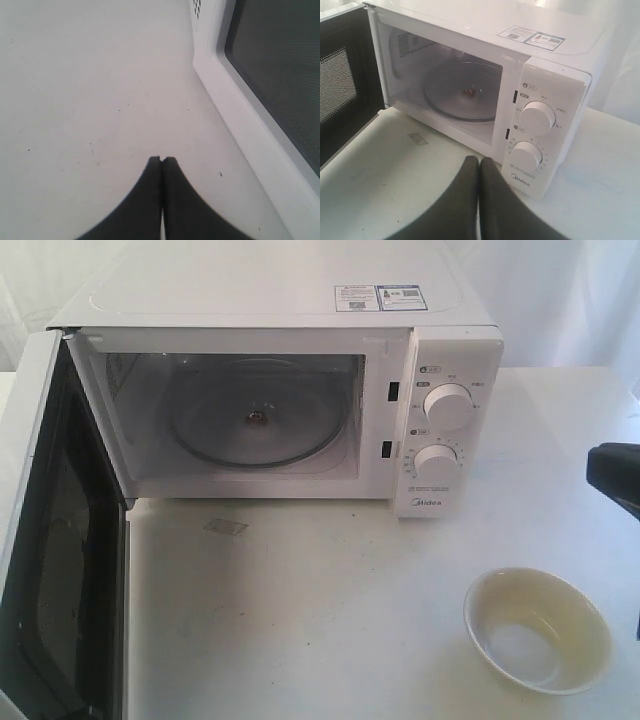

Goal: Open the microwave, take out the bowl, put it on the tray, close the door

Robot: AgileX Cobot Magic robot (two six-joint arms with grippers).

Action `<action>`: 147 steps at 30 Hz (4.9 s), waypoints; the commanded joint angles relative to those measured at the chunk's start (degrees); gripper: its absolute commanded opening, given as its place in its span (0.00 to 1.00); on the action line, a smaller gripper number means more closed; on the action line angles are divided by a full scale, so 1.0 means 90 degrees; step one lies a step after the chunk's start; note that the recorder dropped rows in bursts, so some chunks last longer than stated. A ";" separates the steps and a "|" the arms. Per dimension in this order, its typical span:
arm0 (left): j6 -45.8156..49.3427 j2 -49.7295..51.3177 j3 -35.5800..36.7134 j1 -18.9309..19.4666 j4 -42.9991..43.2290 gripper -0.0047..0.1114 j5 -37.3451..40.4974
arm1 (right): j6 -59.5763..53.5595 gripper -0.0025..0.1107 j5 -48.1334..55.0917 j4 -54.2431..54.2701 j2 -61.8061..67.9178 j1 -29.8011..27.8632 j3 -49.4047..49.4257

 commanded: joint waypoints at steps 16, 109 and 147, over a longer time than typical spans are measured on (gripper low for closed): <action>-0.0048 -0.0032 -0.0078 -0.0045 -0.0203 0.04 -0.5800 | -0.0066 0.02 -0.0033 0.0009 -0.0047 -0.0001 -0.0014; 0.4176 0.5196 -0.6207 -0.0235 -0.3344 0.04 0.5382 | 0.1175 0.02 -0.0566 -0.3143 0.5187 -0.0001 -0.2285; 0.1070 0.2305 -0.6196 -0.0235 0.0688 0.04 0.4762 | 0.2772 0.02 -0.2248 -0.4772 0.6348 -0.0891 -0.3011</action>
